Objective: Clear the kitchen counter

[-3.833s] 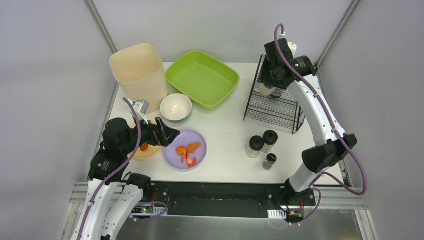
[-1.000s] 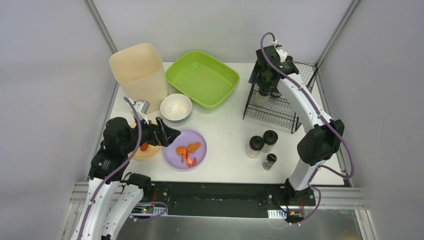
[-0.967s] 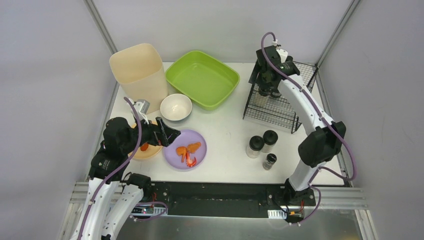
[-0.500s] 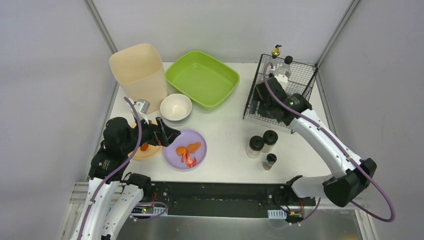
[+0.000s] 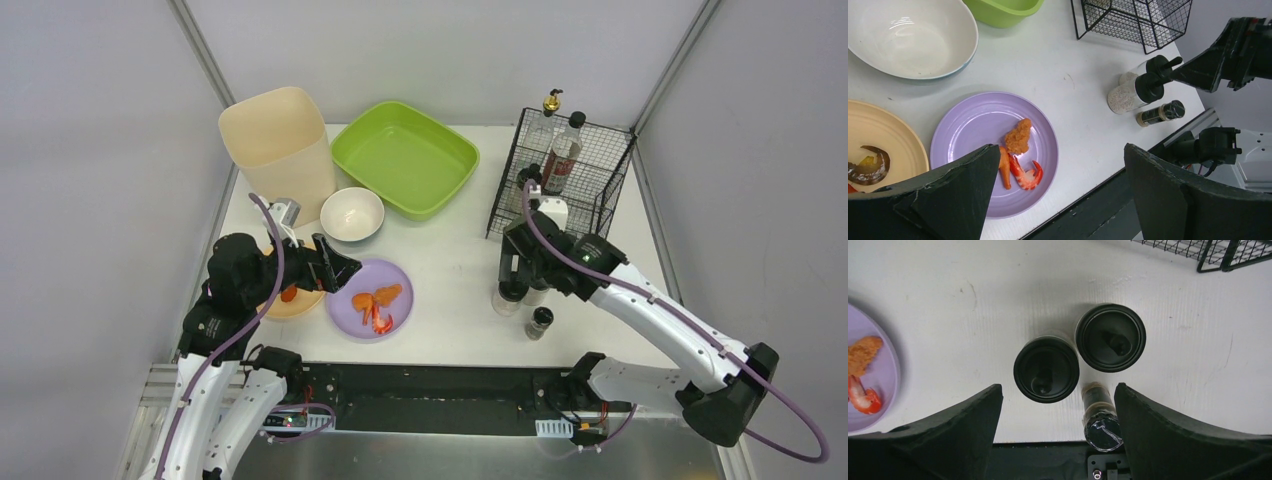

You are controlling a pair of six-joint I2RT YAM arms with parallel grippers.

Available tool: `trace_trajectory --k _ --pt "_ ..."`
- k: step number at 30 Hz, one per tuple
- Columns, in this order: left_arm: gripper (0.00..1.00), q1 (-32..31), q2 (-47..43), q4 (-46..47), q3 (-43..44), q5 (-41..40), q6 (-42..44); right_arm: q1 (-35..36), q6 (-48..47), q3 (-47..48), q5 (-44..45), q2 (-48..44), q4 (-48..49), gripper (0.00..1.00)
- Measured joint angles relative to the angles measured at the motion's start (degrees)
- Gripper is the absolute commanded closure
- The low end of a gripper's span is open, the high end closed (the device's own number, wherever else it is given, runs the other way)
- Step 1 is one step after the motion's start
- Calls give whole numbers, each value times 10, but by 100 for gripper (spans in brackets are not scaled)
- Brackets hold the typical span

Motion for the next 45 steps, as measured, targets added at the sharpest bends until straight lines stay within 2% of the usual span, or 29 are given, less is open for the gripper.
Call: trace_trajectory --k 7,19,30,39,45 --pt "0 0 3 0 0 0 0 16 40 -55 -1 14 13 14" --pt "0 0 4 0 0 1 0 20 101 -82 4 63 73 12" --pt "0 0 4 0 0 4 0 21 118 -90 6 84 96 15" --pt "0 0 4 0 0 4 0 21 120 -98 6 96 105 22" --pt "0 0 4 0 0 4 0 21 119 -100 4 103 111 35"
